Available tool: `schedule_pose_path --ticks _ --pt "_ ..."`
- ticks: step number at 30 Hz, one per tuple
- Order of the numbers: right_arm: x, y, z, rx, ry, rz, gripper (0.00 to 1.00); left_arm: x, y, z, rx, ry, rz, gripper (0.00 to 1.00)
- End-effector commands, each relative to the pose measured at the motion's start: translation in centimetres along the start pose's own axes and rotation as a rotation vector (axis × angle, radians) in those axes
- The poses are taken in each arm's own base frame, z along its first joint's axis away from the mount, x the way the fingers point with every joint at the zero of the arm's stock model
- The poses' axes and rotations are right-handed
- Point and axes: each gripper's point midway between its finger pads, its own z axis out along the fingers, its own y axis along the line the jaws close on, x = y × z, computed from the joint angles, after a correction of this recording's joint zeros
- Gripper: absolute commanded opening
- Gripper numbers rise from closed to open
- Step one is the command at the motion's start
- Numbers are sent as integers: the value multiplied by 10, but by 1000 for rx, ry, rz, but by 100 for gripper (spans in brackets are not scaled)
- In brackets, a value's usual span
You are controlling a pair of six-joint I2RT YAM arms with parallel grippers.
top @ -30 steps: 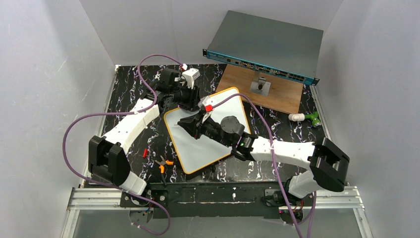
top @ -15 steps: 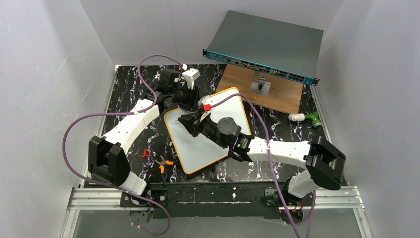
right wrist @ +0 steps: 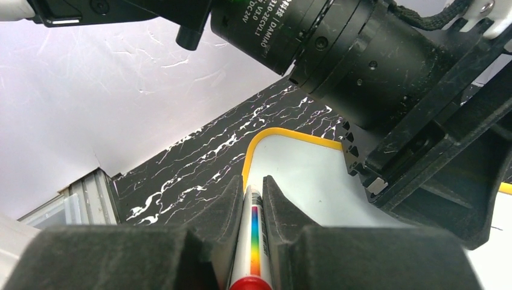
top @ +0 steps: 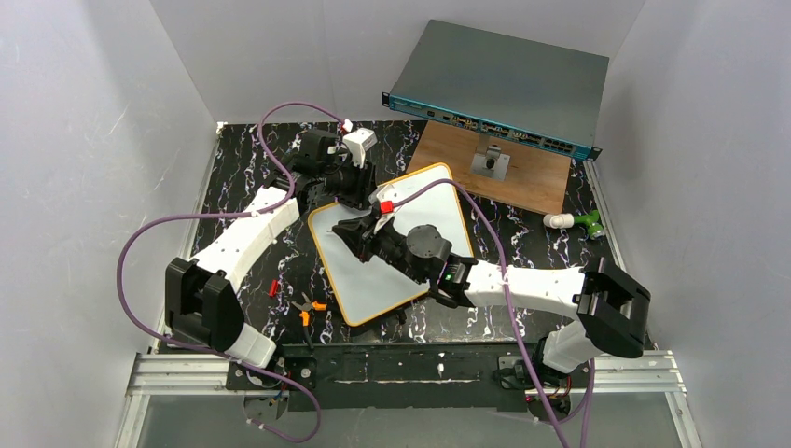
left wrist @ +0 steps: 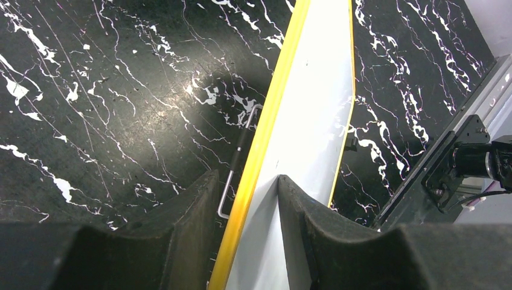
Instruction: Write a sentence on the whiteboard
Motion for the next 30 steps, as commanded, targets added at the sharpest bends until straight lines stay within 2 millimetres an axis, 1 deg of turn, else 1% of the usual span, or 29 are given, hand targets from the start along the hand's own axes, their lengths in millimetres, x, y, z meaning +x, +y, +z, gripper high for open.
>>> schedule_pose_path --ticks 1,8,14,20,30 --pt "-42 8 9 -6 -120 6 1 -29 -4 -21 -28 -116 83 0" --pt "-32 5 15 6 -102 12 1 -28 -4 -22 -30 -120 85 0" --pt "-17 5 16 -1 -77 15 1 -30 -4 -22 -26 -128 86 0" --pt "-2 -1 15 15 -56 21 1 -30 -4 -20 -25 -129 85 0" --pt "13 -4 19 28 -28 29 1 -30 -3 -20 -26 -128 86 0"
